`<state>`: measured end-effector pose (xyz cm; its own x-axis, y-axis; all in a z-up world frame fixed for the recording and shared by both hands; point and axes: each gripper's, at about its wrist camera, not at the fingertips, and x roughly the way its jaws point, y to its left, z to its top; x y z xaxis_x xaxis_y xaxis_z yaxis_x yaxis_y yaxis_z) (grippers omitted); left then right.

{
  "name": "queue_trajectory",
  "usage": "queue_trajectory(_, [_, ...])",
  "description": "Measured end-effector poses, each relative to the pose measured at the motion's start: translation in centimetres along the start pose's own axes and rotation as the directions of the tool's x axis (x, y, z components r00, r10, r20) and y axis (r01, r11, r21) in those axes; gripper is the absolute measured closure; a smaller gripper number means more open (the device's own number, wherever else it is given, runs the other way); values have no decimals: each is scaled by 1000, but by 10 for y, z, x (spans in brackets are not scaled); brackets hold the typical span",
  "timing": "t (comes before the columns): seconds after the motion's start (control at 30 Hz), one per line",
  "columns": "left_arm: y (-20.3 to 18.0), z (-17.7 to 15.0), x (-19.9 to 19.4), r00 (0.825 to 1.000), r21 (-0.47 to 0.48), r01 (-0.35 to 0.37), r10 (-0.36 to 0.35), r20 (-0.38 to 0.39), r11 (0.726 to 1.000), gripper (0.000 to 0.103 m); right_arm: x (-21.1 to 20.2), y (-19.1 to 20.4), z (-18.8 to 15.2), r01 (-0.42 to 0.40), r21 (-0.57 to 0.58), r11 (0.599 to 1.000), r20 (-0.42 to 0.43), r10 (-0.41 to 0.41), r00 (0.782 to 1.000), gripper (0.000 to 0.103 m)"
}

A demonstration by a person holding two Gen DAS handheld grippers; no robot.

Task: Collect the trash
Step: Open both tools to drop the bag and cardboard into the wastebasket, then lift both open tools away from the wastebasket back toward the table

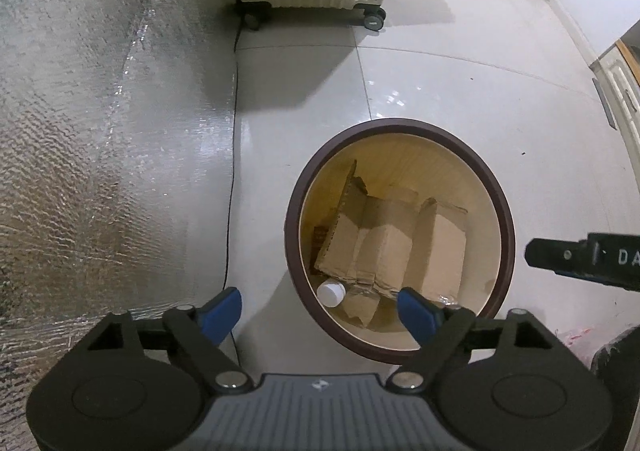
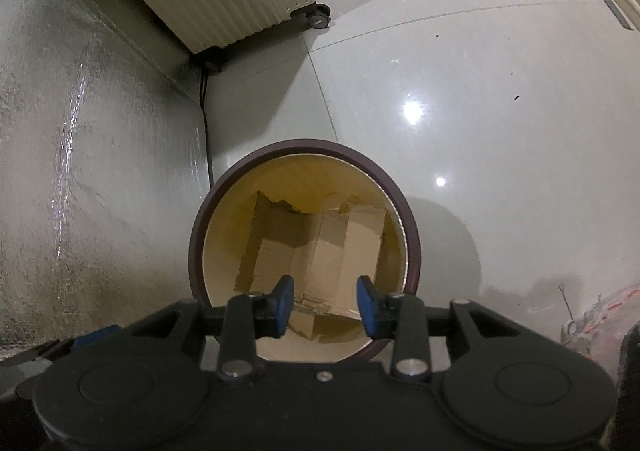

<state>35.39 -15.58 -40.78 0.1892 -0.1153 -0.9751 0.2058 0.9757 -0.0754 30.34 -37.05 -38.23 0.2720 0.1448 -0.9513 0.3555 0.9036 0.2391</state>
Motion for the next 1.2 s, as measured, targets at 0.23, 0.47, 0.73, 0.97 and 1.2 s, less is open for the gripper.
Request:
queue_trajectory(0.23, [2,-3,-9,1000,-20,-12,12,4,1000,3,-10,-3,-5,44,-44,998,23,-43,999,51])
queue_trajectory(0.47, [5,-6,-21,999,-27,-41,42,19,999,0,-21,-6,-10,96,-93,991,39,-93,995,26])
queue_trajectory(0.73, [6,-8,-39,996,-24,-76,77,40,997,0,-36,-16,-21,123,-134,983,59,-116,991,8])
queue_trajectory(0.97, [7,-17,-55,995,-21,-87,88,52,996,0,-56,-15,-34,156,-144,977,109,-141,984,0])
queue_trajectory(1.2, [6,-30,-81,991,-17,-94,96,92,995,0,-78,-10,-44,177,-149,973,149,-155,977,0])
